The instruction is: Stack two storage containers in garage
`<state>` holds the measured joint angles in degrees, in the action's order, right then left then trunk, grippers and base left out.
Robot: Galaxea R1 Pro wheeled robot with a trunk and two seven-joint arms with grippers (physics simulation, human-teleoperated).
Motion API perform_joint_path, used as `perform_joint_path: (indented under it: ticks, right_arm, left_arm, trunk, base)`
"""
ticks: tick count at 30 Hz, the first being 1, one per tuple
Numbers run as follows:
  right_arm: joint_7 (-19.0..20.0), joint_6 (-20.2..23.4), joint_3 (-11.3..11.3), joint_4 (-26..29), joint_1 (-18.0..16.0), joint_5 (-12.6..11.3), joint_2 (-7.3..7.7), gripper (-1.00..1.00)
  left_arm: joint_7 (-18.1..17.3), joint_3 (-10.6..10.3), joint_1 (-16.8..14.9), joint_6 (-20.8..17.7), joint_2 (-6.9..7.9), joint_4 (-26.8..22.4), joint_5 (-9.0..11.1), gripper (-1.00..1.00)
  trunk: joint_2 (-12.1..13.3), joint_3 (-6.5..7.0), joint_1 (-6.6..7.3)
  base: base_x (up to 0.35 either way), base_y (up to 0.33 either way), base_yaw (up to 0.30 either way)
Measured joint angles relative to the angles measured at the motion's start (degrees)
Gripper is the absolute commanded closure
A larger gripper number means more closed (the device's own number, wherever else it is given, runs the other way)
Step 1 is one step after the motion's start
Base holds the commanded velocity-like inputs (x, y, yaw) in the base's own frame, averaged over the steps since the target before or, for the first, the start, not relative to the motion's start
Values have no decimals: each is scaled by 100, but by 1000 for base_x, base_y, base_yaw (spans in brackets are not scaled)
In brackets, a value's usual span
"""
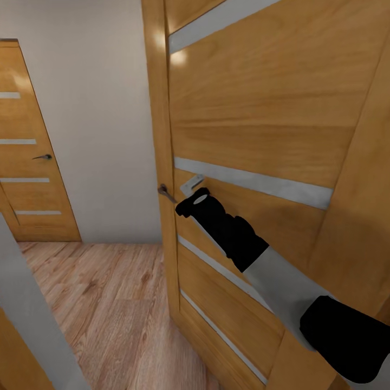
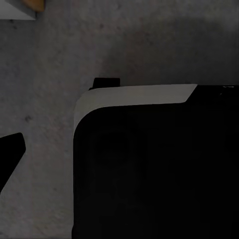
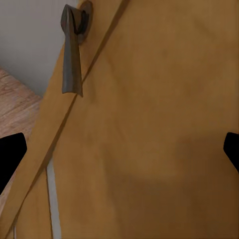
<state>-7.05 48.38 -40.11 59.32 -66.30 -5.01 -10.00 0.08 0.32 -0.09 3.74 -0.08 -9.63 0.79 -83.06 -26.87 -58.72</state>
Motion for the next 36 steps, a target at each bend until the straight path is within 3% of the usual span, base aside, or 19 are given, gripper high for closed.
perform_joint_path:
  ticks: [6, 15, 28, 36]
  right_arm:
    - [-217, 127, -7, -80, -3, -139, 0, -100]
    - [-669, 75, -40, -812, -44, 31, 0, -100]
    - [-707, -48, 14, -1747, -491, -67, 0, -100]
    - [-718, -94, 26, -1800, -562, 10, 0, -100]
  left_arm:
    - [0, -1, -1, 16, 0, 3, -2, -100]
    - [0, -7, 0, 16, 0, 0, -8, -100]
    - [0, -23, 0, 16, 0, 5, -8, -100]
    - [0, -16, 0, 23, 0, 2, -8, -100]
  trunk:
    - [0, 0, 0]
    - [0, 0, 0]
    - [1, -1, -1]
    - [1, -1, -1]
  base:
    - [1, 0, 0]
    - [0, 0, 0]
    - [0, 0, 0]
    - [0, 0, 0]
